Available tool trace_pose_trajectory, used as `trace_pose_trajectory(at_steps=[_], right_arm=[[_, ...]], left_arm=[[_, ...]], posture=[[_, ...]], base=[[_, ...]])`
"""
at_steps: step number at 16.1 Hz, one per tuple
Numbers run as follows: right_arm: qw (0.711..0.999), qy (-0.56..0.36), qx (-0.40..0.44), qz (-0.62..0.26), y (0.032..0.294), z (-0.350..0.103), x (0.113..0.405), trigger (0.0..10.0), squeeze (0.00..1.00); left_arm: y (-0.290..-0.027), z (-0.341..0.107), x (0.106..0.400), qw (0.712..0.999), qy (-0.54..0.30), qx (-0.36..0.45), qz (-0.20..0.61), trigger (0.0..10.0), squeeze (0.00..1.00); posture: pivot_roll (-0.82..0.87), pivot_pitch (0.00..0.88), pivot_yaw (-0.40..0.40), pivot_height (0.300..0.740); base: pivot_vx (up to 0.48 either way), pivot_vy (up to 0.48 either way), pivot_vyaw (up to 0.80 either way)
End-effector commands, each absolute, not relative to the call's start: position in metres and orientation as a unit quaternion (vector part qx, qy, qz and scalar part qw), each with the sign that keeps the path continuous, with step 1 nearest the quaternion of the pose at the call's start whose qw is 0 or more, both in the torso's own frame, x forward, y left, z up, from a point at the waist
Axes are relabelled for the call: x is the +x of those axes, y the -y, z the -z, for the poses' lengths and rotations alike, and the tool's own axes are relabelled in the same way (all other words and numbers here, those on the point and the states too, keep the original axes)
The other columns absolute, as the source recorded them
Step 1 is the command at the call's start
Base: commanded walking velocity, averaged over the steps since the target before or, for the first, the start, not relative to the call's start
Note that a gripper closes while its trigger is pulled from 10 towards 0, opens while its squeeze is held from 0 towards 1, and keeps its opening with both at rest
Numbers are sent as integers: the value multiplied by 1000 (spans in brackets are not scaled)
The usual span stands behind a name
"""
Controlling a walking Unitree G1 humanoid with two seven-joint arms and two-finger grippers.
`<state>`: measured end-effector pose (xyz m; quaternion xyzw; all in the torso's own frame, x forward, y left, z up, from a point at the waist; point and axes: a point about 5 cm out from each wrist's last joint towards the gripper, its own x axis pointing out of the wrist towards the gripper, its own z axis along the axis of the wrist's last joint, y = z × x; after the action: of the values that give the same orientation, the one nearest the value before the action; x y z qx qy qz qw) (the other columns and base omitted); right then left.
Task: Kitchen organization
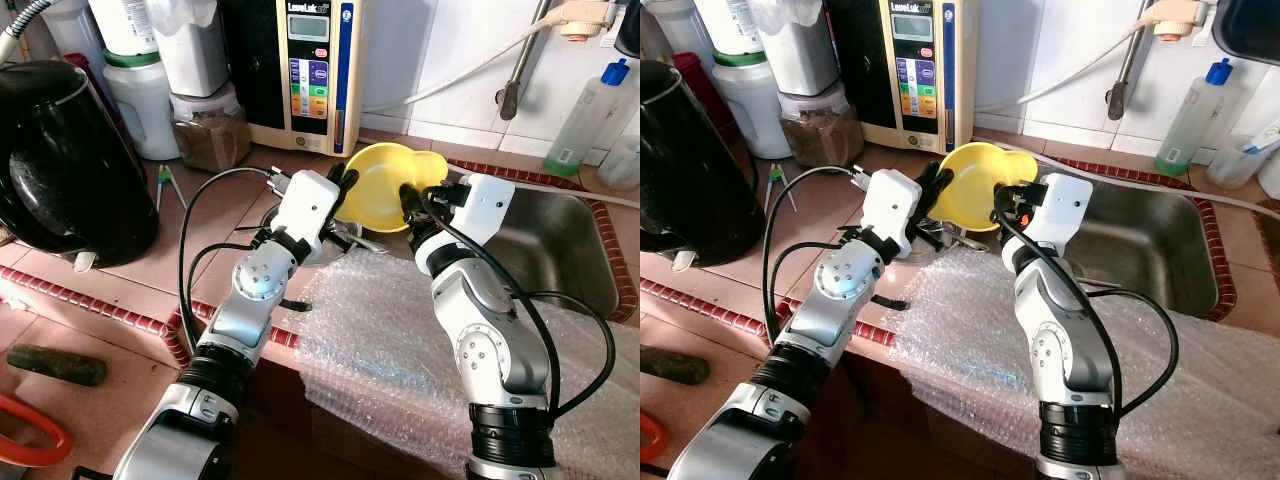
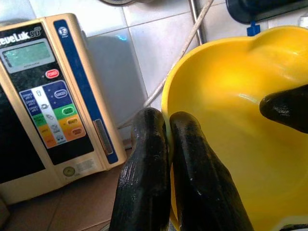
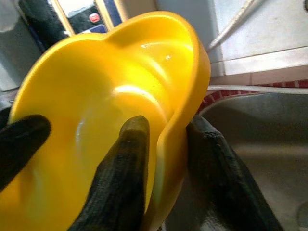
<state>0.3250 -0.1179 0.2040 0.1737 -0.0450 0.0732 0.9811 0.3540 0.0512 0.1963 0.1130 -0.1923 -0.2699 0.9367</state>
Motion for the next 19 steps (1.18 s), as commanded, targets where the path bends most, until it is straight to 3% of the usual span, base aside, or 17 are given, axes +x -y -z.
trace_pose_trajectory(at_steps=[1,9,10,11,19], right_arm=[[983,41,164,-76,117,-203,324,0,0],[986,36,155,-52,122,-200,325,0,0],[986,35,154,-50,122,-199,325,0,0],[986,34,153,-49,123,-198,324,0,0],[987,46,153,-29,127,-198,324,0,0]], left_arm=[[-66,-199,363,949,184,120,229,0,0],[-68,-197,365,953,170,112,226,0,0],[-66,-197,364,950,170,100,241,784,1000],[-65,-197,363,949,171,92,248,10000,1000],[-60,-198,355,926,171,72,329,10000,1000]], posture=[[20,24,12,740],[20,24,20,740],[20,23,20,740],[23,25,20,740],[42,34,20,740]], base=[[0,0,0],[0,0,0],[0,0,0],[0,0,0],[0,0,0]])
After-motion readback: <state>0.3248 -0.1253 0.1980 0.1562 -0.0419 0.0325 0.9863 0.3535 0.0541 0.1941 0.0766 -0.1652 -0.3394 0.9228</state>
